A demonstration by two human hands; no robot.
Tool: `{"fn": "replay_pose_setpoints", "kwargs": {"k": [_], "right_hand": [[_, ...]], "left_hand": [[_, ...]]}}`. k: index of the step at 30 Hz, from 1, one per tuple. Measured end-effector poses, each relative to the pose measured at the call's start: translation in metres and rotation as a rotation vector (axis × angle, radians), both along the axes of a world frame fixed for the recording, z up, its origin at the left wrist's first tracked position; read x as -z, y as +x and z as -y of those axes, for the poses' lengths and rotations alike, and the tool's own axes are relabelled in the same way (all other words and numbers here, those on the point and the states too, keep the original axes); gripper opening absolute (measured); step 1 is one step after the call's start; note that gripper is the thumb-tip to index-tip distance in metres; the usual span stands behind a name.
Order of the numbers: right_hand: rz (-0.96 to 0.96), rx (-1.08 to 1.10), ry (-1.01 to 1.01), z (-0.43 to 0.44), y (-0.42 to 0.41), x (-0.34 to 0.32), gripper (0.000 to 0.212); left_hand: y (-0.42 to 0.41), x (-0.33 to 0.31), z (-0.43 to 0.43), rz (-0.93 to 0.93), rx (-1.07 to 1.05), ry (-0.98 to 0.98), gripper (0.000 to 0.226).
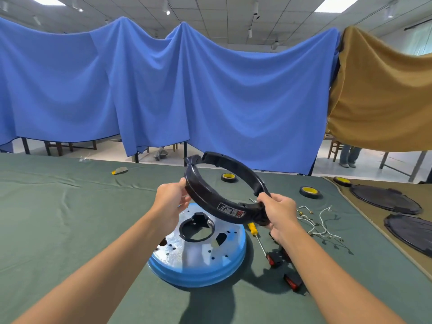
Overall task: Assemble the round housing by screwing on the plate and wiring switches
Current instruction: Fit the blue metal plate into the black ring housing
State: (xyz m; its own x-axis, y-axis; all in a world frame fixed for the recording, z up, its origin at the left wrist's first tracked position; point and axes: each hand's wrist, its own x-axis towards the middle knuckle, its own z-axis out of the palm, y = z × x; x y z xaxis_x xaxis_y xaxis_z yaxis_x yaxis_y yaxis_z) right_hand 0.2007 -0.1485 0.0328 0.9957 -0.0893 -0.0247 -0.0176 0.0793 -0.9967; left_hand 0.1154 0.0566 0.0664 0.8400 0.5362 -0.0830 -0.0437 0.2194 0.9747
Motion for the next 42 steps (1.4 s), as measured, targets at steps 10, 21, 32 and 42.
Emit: {"fn": "replay_pose_setpoints", "kwargs": {"k": [10,21,32,42], "right_hand": [[0.091,-0.185,-0.245,-0.001,-0.009,0.005,0.010],[0.150,-0.295,-0.401,-0.021,-0.008,0.012,0.015],[0.117,-0.254,-0.478,-0.027,-0.008,0.014,0.012],[0.147,-0.253,-0.507,-0.033,-0.008,0.015,0.017]], "left_hand": [[-0.003,0.035,-0.049,-0.160,-0.214,0.221,0.062],[-0.015,0.051,-0.057,-0.233,-0.168,0.121,0.046],[-0.003,0.074,-0.069,-0.263,-0.202,0.139,0.044],[-0.007,0.072,-0.072,-0.273,-0.186,0.146,0.038]]}}
